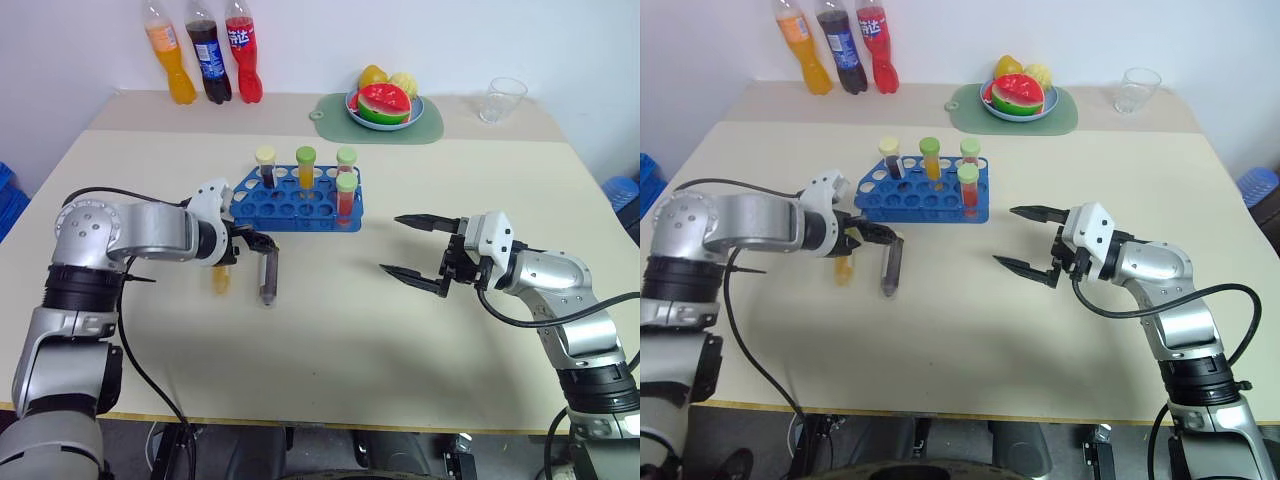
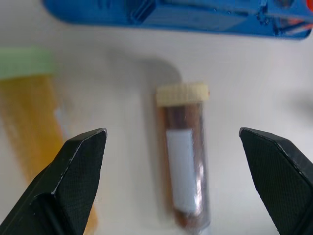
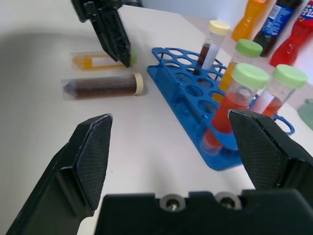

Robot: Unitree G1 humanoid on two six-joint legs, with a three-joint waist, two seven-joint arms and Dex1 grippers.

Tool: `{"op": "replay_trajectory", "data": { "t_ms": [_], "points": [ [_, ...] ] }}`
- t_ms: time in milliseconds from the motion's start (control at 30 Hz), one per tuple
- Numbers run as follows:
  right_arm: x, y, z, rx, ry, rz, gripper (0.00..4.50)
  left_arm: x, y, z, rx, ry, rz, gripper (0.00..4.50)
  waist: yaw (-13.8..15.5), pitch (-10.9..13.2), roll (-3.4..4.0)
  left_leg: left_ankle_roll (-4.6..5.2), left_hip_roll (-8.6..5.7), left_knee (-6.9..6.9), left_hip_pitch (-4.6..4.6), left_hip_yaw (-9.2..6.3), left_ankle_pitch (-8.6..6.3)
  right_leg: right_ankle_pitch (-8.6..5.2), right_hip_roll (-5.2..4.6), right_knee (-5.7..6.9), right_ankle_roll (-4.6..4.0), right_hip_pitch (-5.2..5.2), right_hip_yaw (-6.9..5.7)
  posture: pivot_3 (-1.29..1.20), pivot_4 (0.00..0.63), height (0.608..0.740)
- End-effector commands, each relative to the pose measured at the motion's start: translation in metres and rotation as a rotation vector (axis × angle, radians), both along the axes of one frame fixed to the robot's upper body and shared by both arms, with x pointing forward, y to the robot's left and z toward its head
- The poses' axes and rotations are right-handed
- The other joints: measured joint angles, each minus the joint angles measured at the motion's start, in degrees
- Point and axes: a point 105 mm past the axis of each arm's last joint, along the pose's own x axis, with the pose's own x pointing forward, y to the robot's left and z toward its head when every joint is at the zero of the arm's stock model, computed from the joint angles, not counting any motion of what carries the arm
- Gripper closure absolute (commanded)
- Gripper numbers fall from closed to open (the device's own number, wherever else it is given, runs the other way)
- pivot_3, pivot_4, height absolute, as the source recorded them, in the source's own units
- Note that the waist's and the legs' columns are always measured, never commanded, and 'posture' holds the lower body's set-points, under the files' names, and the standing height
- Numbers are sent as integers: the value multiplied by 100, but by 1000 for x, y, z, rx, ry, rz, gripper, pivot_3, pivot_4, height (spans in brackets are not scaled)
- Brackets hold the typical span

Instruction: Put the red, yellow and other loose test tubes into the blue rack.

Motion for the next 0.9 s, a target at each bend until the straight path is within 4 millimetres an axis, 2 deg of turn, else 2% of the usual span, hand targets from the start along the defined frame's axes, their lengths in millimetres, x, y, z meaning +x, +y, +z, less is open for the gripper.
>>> {"op": "replay_trajectory", "data": {
  "t_ms": [33, 167, 533, 900],
  "points": [
    [-3, 0, 11, 12, -61, -9, 329, 6, -10, 5, -15, 31, -13, 0, -2, 0, 0, 0, -1, 0, 0, -1, 0, 0, 0, 0, 0, 0, 0, 0, 150, 740],
    [-5, -1, 10, 11, -65, -25, 329, 11, -23, 7, -39, 79, -35, 0, -4, 1, -3, -2, -6, 1, -2, -3, 1, -2, -2, 0, 5, 0, -1, 0, 150, 740],
    [-9, -3, 9, 17, -66, -61, 329, 13, -21, -1, 28, 249, -53, 0, -5, 3, -5, -9, -13, 2, -3, -7, 5, -5, -3, 3, 14, 0, -2, 0, 150, 740],
    [-12, -2, 7, 33, -60, -89, 329, 14, -23, -18, 111, 414, 23, 0, -3, 3, -6, -11, -21, 2, -4, 0, 6, -6, -7, 2, 20, 3, -7, 0, 150, 740]
  ]
}}
